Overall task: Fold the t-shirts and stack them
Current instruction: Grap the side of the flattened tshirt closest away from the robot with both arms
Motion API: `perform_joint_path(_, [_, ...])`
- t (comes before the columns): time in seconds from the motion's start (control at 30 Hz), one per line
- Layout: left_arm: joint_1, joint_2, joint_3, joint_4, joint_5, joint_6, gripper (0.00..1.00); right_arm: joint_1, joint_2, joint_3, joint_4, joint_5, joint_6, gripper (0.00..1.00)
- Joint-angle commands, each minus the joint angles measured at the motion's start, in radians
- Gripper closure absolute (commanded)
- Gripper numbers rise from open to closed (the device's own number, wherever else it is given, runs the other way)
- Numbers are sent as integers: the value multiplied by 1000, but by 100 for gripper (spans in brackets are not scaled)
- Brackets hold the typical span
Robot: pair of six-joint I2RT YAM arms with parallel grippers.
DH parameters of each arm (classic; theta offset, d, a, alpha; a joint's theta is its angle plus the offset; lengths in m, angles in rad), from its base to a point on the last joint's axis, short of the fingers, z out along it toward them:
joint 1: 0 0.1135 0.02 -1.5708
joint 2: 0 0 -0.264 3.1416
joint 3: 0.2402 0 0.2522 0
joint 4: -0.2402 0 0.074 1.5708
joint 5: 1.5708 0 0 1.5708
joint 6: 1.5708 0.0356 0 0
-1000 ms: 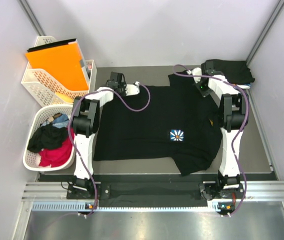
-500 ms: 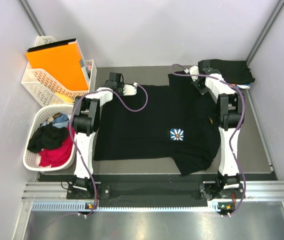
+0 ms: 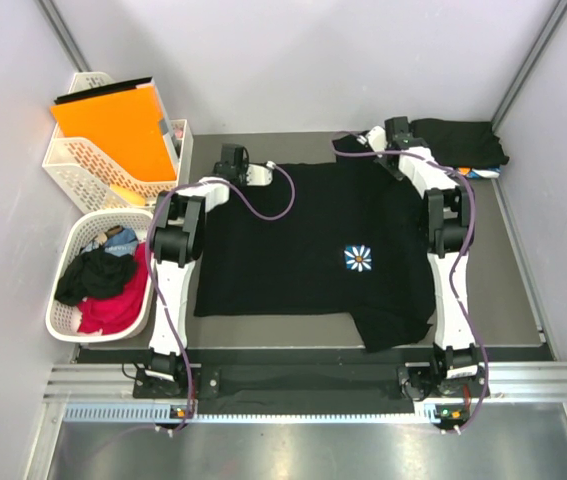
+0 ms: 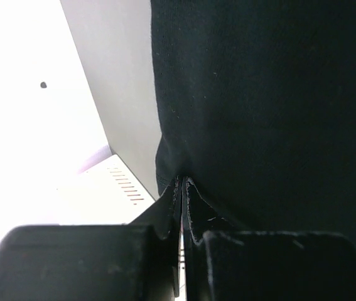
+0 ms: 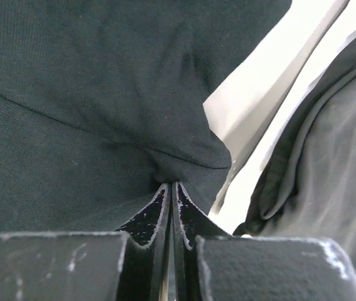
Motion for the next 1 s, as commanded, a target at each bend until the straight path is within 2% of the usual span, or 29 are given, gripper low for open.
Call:
perform_joint_path(0.0, [15,37,5,38,-25,4,100,29,56,19,82,8,-51,100])
perform_joint_path(0.33, [15,23,-34,86,-62,5,100,43,32,-19,104,40,-47,100])
perform_joint_path(0.37, [15,8,-52,92,-62,1,100,45,16,-38,103,44,-43,96])
perform_joint_path(0.4, [13,0,-63,103,-65,-3,100,45,1,-55,103,44,-37,87])
perform_joint_path(0.43, [15,-11,-72,109,-63,-15,100,45,-36,-99,108,42,-31,65])
perform_joint_path(0.5, [15,-38,-104,149,-71,-26,99,42,-83,-157,128,39,-27,49])
perform_joint_path(0.53, [15,-49,-113,167,-71,-38,78,43,-132,-209,145,34,-17,41])
perform_joint_path(0.57, [13,-73,-135,207,-74,-46,68,43,-157,-233,157,33,-11,39])
perform_joint_path(0.77, [13,-187,-198,357,-106,-120,54,43,-369,-366,234,21,45,35])
perform_joint_path(0.97, [-1,-391,-343,330,-41,-155,54,49,-573,-469,196,-38,75,32])
